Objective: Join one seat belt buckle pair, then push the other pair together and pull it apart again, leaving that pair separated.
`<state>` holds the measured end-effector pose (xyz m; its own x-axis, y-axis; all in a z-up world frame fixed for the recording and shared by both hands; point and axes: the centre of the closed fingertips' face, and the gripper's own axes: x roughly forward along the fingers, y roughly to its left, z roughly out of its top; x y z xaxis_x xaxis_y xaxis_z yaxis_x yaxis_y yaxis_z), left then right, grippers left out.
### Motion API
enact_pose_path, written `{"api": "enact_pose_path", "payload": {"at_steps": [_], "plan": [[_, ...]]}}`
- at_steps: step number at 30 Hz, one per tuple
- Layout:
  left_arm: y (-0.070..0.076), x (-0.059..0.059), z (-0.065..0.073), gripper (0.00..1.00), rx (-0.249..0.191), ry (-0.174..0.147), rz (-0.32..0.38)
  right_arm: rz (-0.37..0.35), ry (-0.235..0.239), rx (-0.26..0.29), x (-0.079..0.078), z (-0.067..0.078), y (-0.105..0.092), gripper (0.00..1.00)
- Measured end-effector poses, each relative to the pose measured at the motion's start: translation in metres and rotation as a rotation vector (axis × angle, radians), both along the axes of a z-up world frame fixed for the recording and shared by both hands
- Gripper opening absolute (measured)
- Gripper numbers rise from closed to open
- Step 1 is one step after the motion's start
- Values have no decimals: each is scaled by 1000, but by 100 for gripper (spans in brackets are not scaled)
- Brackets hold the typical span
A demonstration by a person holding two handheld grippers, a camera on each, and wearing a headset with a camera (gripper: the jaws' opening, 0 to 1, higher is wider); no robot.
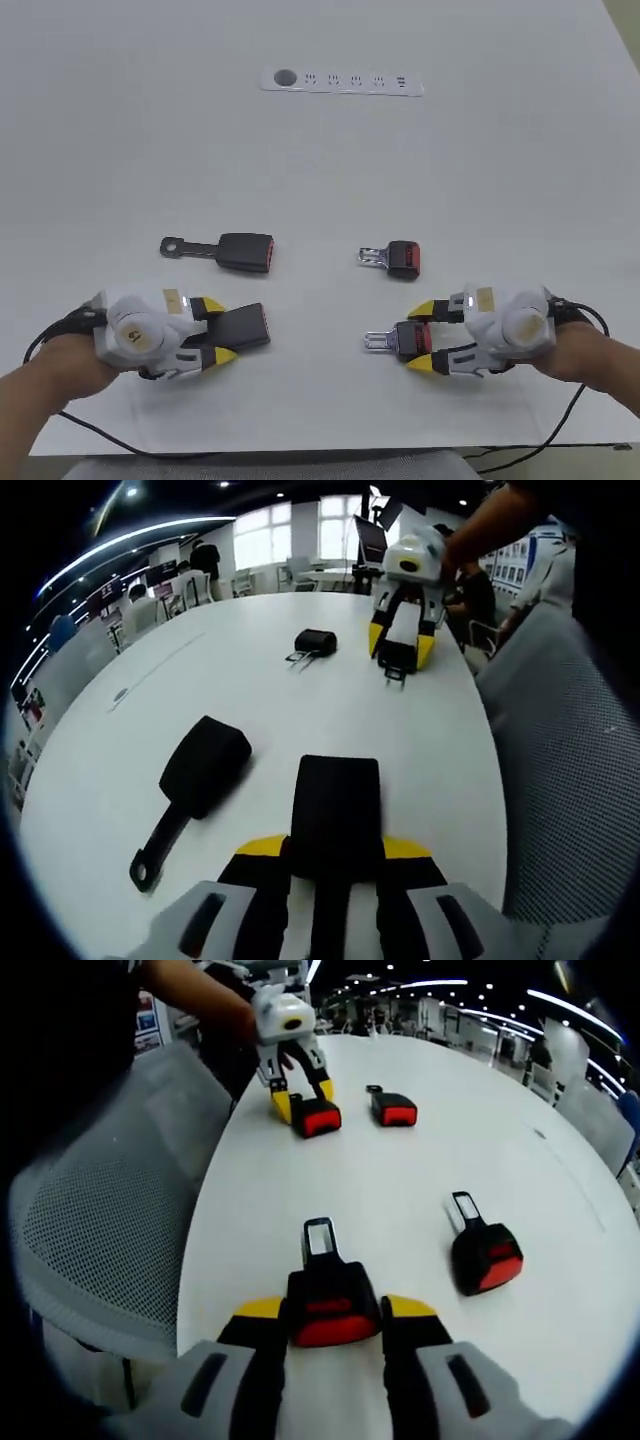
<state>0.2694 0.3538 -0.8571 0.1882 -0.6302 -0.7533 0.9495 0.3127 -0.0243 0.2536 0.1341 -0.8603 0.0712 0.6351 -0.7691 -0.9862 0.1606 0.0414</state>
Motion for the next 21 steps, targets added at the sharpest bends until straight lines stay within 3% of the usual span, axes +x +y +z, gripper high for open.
{"api": "enact_pose_path", "payload": {"at_steps": [8,21], "plan": [[1,-1,0,34,47,-2,-160,-26,3,25,1,0,-1,37],[0,-1,-3,34,55,6,-167,-55,11,61,2,0,-2,37]]}}
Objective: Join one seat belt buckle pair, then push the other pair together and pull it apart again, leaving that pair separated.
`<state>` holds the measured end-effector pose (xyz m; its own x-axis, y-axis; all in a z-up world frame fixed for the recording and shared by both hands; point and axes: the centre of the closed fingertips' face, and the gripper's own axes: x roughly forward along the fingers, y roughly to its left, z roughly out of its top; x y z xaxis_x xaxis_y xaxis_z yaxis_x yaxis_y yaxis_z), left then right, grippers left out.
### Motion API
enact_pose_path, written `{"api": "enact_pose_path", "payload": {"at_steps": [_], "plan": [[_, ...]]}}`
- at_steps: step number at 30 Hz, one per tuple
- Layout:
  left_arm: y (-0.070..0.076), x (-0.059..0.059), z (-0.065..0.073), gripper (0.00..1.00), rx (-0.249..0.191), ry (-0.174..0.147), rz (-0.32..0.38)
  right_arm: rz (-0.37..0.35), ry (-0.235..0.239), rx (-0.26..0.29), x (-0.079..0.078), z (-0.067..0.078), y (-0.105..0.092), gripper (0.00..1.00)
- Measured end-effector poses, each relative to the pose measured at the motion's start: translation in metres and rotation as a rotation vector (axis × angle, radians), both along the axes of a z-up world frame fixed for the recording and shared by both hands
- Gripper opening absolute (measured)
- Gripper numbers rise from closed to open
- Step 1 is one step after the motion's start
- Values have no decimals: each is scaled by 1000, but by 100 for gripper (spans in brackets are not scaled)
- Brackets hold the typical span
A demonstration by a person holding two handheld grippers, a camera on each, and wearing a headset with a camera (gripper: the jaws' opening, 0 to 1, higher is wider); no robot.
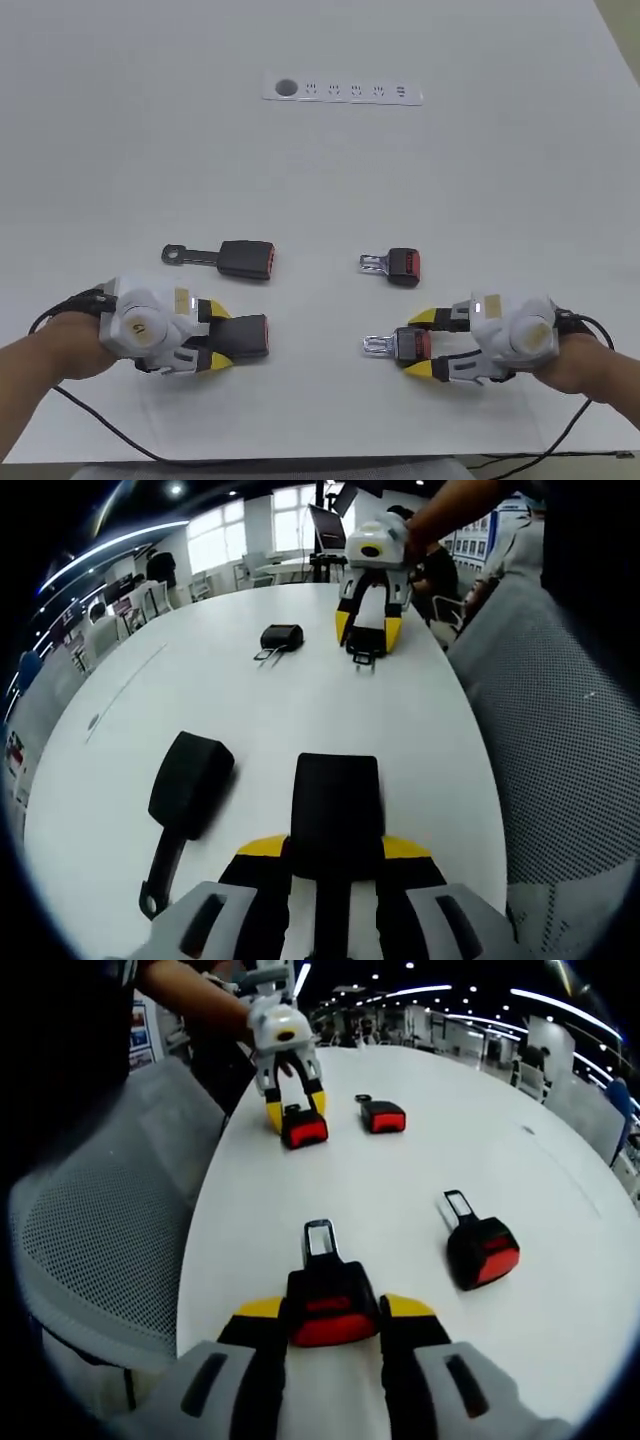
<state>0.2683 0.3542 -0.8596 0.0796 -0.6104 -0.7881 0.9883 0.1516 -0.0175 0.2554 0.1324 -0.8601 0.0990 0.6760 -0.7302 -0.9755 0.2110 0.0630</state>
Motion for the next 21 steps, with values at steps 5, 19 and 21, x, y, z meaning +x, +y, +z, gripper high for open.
{"api": "enact_pose_path", "payload": {"at_steps": [5,19,21], "plan": [[0,0,-1,34,2,0,2,-4,4,8,1,0,0,37],[0,0,0,34,15,2,-10,-19,14,46,3,1,4,37],[0,0,-1,34,16,2,-11,-21,13,52,3,1,7,37]]}}
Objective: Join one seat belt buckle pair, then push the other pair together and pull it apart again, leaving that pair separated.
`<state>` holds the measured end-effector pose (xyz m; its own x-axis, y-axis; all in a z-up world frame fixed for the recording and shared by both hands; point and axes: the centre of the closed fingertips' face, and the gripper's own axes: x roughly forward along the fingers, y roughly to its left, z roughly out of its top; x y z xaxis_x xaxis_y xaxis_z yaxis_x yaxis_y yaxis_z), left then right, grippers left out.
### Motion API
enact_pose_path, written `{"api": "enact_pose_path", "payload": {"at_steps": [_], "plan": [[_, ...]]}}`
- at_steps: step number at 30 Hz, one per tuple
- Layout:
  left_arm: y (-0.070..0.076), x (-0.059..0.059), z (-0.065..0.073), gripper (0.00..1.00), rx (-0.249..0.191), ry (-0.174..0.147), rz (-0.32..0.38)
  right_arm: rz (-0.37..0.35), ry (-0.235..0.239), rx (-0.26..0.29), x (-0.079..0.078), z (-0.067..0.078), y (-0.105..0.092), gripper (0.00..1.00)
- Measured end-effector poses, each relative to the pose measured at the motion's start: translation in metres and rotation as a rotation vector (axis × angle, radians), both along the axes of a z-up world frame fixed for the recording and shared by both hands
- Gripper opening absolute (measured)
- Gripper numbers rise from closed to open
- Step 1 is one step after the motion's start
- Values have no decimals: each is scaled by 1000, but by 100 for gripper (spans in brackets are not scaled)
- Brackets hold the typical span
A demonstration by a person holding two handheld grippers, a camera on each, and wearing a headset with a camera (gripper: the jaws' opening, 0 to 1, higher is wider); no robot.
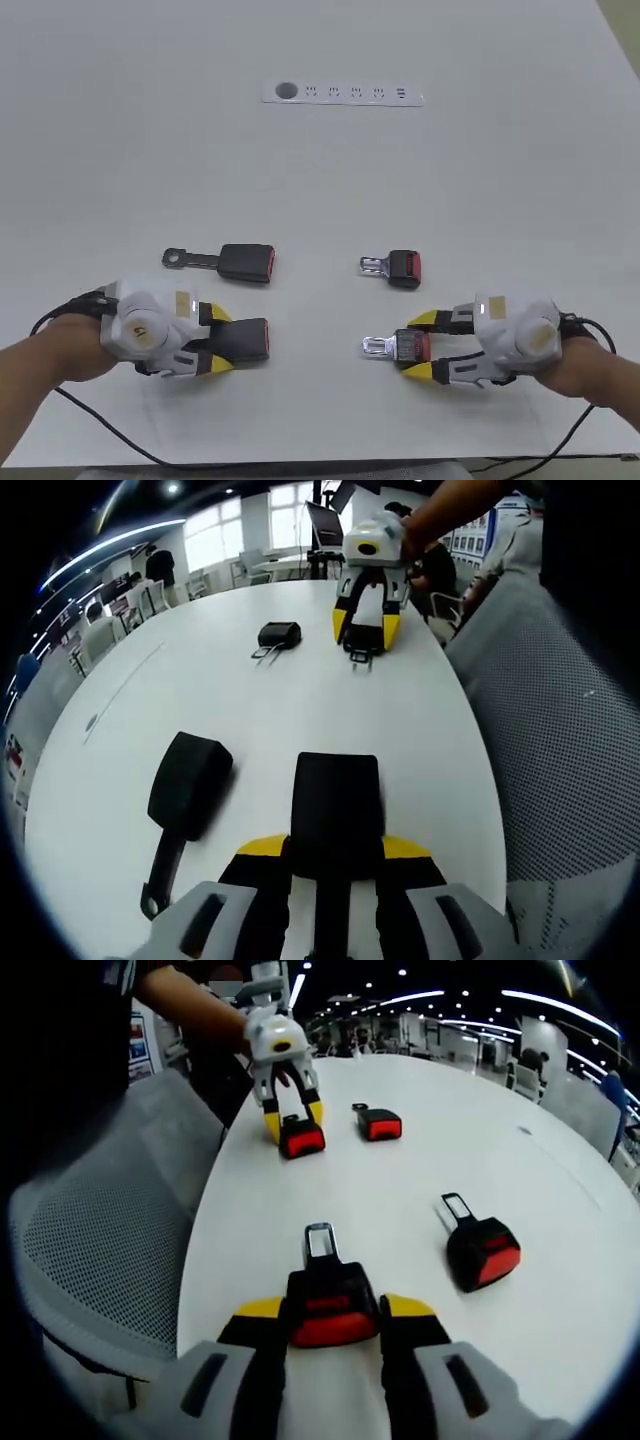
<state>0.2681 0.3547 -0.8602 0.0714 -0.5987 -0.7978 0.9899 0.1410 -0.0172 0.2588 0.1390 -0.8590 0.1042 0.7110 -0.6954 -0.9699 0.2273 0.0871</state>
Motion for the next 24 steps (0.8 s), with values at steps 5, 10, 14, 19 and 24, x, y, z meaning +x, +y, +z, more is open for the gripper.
{"api": "enact_pose_path", "payload": {"at_steps": [5,10,14,19,24], "plan": [[0,0,0,34,11,1,-25,1,0,16,1,0,5,37],[0,-1,0,34,22,2,-52,-5,8,42,2,0,12,37],[1,-1,0,34,30,4,-71,4,3,52,3,0,20,37],[2,0,0,34,33,7,-77,10,4,65,4,0,27,37],[1,-1,0,34,36,8,-80,13,6,76,6,0,34,37]]}}
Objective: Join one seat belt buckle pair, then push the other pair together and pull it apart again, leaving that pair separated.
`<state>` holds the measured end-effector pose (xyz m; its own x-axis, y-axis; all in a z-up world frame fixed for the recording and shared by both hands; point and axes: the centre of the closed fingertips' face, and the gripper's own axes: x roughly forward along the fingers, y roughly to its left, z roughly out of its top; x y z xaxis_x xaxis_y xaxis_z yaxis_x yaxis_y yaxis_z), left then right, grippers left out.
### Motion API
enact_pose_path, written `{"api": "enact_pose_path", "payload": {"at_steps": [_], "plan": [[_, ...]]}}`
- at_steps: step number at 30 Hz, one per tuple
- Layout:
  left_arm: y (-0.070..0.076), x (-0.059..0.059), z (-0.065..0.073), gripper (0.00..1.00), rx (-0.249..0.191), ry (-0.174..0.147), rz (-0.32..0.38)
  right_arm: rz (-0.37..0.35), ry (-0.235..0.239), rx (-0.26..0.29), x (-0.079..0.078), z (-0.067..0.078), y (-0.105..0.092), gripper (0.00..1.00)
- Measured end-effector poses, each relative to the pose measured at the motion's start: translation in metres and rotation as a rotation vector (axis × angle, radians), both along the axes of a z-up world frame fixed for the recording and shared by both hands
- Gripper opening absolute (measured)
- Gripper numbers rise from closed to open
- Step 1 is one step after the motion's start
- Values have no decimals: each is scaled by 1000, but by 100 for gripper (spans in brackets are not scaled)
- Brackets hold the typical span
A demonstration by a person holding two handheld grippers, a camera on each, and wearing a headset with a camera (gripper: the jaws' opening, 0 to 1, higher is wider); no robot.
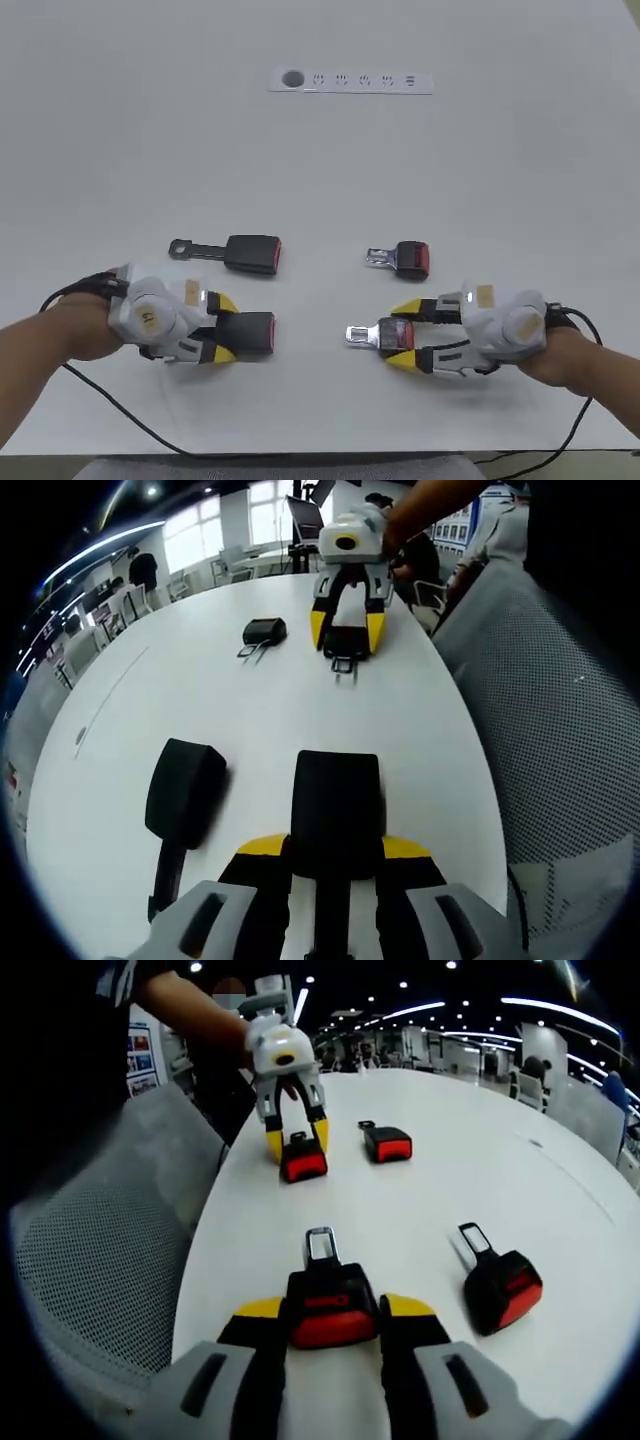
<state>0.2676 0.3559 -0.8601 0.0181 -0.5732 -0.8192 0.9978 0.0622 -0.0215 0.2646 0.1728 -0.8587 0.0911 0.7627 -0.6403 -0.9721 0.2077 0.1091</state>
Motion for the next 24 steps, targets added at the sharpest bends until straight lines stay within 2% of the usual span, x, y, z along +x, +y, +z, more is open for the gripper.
{"api": "enact_pose_path", "payload": {"at_steps": [24], "plan": [[1,0,0,33,16,2,-10,47,8,45,5,2,48,37]]}}
